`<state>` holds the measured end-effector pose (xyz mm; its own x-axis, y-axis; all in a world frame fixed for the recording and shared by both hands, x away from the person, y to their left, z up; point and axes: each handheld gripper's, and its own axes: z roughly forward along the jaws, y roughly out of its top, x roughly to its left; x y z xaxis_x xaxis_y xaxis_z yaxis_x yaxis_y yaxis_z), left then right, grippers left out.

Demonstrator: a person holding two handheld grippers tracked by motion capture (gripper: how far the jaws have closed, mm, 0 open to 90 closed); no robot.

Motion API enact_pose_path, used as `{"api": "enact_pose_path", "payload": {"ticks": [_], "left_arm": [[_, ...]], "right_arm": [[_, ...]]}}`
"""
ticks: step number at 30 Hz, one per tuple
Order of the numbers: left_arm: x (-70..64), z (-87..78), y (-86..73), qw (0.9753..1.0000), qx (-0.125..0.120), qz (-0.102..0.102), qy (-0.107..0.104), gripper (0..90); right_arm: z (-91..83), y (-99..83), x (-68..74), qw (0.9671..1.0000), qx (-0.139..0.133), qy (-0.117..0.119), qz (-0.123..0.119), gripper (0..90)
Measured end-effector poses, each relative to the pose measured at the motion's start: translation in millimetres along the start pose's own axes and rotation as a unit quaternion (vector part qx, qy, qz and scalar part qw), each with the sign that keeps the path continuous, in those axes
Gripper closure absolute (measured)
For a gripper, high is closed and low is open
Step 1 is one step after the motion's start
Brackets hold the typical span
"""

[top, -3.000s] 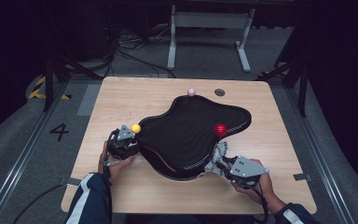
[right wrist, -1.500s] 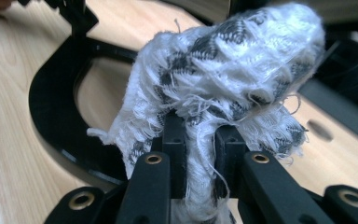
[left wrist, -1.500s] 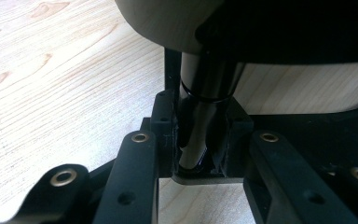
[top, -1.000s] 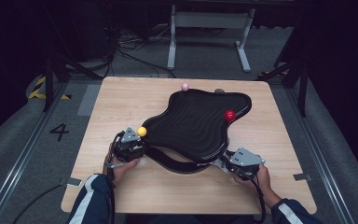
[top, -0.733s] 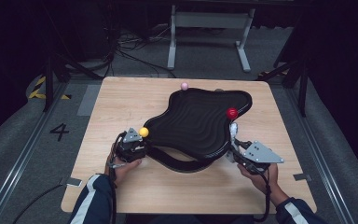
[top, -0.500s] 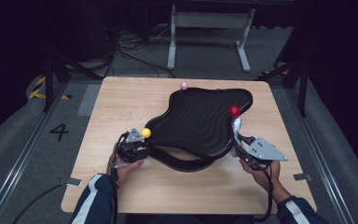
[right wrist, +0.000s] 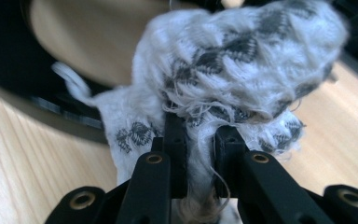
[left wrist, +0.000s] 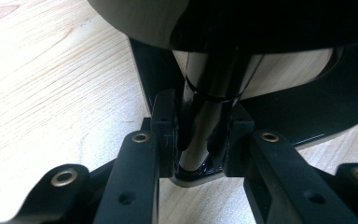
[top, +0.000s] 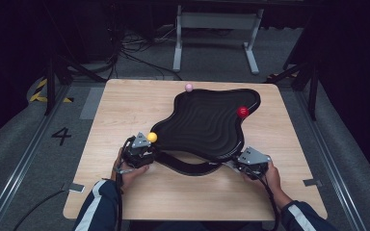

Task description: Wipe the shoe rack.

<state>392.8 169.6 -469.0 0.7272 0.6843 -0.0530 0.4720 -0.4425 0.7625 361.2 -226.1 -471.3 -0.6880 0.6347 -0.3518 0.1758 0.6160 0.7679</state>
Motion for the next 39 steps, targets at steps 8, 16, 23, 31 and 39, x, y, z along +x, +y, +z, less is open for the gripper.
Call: {"api": "enact_pose_path", "payload": {"ticks": [8, 16, 23, 31, 39], "left_arm": [[-2.5, 1.3, 0.4, 1.0, 0.002, 0.004, -0.008, 72.5], [-2.1, 2.6, 0.2, 0.9999, 0.0, 0.004, -0.015, 72.4], [-2.9, 2.8, 0.1, 0.9999, 0.001, 0.0, -0.015, 72.4], [-4.6, 4.1, 0.9, 0.9996, 0.004, 0.013, -0.024, 71.4], [-8.8, 4.8, 1.7, 0.9992, 0.004, 0.014, -0.037, 69.0]], "right_arm": [[-5.0, 3.4, -1.9, 0.9996, -0.018, -0.02, 0.01, 78.6], [-45.1, 36.6, -19.0, 0.9892, -0.127, -0.067, 0.031, 78.6], [-41.7, 35.3, -23.1, 0.9896, -0.125, -0.064, 0.032, 78.7], [-16.3, 16.3, -18.5, 0.9977, -0.051, -0.027, 0.035, 78.7], [7.8, -2.4, -14.1, 0.9992, 0.013, -0.001, 0.037, 78.7]]}}
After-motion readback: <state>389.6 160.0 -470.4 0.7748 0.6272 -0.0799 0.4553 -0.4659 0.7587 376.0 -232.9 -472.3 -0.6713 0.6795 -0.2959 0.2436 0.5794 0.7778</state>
